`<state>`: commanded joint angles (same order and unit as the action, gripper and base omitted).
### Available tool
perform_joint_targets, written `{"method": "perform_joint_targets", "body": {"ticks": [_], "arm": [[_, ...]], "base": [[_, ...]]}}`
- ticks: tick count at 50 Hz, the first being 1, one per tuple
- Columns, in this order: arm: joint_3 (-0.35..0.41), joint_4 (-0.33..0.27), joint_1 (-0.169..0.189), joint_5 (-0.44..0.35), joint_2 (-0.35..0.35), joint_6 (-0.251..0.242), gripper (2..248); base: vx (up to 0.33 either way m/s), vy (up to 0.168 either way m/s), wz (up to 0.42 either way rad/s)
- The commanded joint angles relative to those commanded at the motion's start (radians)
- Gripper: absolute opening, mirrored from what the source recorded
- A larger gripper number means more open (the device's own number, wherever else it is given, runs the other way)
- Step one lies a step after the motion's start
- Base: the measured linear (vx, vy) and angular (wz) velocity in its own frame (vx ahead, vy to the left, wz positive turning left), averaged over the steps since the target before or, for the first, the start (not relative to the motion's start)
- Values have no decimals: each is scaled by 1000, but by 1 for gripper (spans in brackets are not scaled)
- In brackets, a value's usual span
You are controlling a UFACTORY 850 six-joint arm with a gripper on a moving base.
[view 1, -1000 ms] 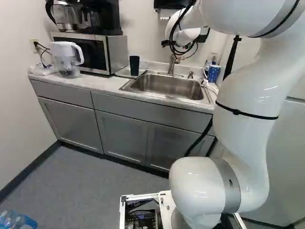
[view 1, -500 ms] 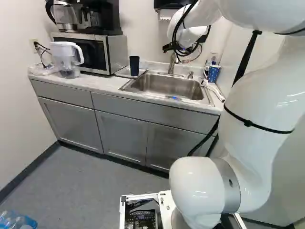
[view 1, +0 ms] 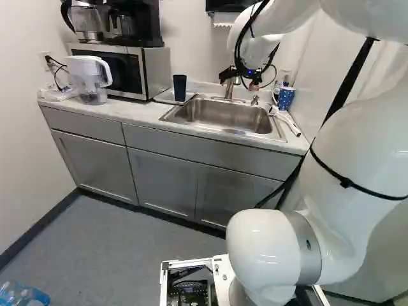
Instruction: Rinse the cup and place it in the tray
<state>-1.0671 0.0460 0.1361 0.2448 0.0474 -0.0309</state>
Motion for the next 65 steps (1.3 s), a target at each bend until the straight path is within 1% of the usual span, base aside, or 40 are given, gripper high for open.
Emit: {"method": "perform_joint_targets", "body": {"ticks": [22,65], "arm": [[8,0,1,226,8,0,247],[8,0,1,223,8,0,247]], "base": [[0,0,0],[0,0,0]]}}
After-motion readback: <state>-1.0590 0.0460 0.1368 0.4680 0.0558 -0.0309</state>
